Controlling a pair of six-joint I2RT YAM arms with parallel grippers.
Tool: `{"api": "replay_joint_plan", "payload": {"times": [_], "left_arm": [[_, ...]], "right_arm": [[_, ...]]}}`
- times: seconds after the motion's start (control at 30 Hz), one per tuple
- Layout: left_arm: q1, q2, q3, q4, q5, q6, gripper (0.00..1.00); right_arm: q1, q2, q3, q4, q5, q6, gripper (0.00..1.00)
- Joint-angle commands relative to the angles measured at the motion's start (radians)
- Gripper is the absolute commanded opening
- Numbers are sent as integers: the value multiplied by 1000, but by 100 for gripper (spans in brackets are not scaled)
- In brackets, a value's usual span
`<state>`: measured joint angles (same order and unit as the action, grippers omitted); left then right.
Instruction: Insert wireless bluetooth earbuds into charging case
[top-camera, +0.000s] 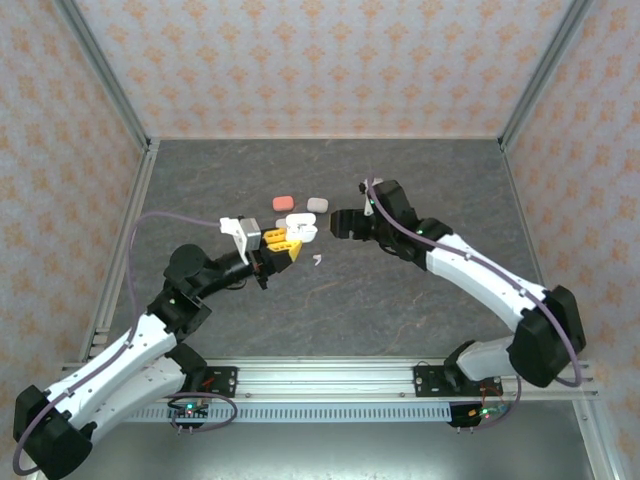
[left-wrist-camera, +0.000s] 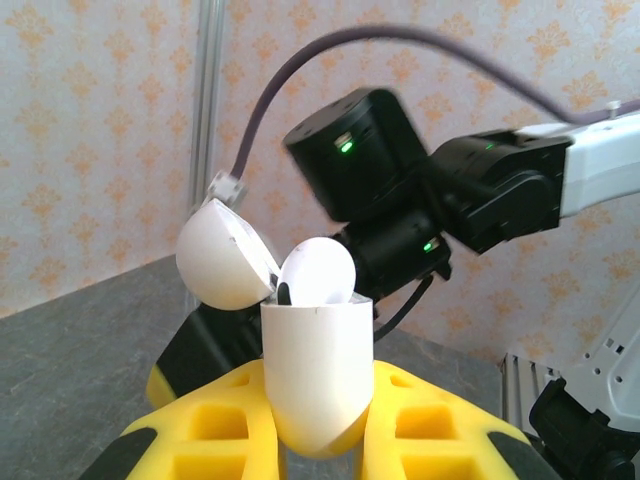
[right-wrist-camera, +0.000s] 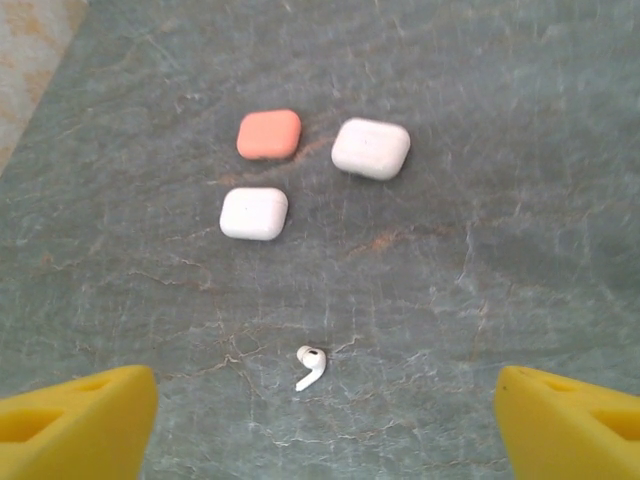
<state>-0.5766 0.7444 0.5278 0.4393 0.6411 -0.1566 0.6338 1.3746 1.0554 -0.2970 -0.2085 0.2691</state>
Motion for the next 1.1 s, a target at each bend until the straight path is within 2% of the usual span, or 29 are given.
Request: {"api": "replay_joint_plan", "payload": {"times": [0.0, 0.37, 0.57, 0.73, 1.07], "left_arm": [[-7, -27, -15, 77, -27, 4, 0], [-7, -43, -21, 72, -37, 8, 0], [-6, -43, -20, 69, -40, 7, 0], [-7, -42, -24, 62, -54, 12, 0], [-7, -43, -20, 37, -72, 22, 0]], "right_arm": [[0, 64, 2, 44, -45, 84, 82], [54, 336, 137, -31, -72, 128, 65], [80, 429, 184, -28, -38, 125, 64], [119, 523, 268, -106, 75, 68, 65], [175, 636, 327, -177, 138, 29, 66]]}}
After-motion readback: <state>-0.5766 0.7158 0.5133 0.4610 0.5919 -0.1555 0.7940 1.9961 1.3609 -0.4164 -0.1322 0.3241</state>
